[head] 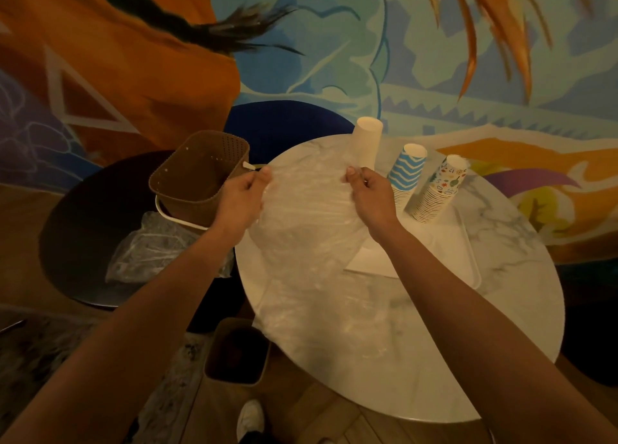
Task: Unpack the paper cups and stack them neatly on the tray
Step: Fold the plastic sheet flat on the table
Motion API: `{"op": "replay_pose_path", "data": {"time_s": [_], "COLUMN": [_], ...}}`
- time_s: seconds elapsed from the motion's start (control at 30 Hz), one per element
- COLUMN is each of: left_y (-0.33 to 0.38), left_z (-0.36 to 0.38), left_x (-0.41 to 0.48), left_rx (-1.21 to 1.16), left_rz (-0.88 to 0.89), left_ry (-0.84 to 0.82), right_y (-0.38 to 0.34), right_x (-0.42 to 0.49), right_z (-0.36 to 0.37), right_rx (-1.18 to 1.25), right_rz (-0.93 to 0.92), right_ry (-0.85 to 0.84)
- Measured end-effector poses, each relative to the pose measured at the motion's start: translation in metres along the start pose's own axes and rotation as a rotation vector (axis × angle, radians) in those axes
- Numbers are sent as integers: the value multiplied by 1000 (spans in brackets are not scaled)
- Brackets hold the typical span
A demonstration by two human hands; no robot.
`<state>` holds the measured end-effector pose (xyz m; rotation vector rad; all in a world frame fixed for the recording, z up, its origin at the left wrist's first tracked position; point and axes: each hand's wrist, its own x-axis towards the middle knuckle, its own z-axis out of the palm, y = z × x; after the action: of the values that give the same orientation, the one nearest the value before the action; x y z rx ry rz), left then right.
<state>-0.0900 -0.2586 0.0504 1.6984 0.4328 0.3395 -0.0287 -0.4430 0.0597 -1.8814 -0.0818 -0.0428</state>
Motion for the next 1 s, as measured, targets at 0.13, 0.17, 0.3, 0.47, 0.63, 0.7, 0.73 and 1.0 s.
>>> {"op": "replay_pose_path", "data": {"time_s": [0.13, 0.17, 0.3, 0.47, 0.63, 0.7, 0.73, 1.0], "left_y": [0, -1, 2, 1, 1, 4, 5, 13], "left_z": [-9, -13, -17, -10, -5, -8, -8, -9], "left_x": [10, 12, 9, 0, -2, 1, 1, 5], "left_rx": [-126, -140, -77, 156, -6, -77, -124, -369], "left_rz": [-99, -113, -148, 3, 24, -22, -59, -267], "left_ry": [239, 274, 187, -166, -80, -48, -46, 0], "right_y": [7, 9, 13, 7, 3, 4, 5, 12], "right_x": [-1, -1, -1, -2, -5, -5, -5, -15], "right_z": [-2, -4, -6, -4, -9, -12, -14, -17], "right_rx": [4, 8, 1, -12, -67, -104, -109, 152], "right_rz": [38, 49, 57, 39, -7, -35, -42, 71], "right_ry": [33, 41, 19, -15, -73, -115, -127, -459]}}
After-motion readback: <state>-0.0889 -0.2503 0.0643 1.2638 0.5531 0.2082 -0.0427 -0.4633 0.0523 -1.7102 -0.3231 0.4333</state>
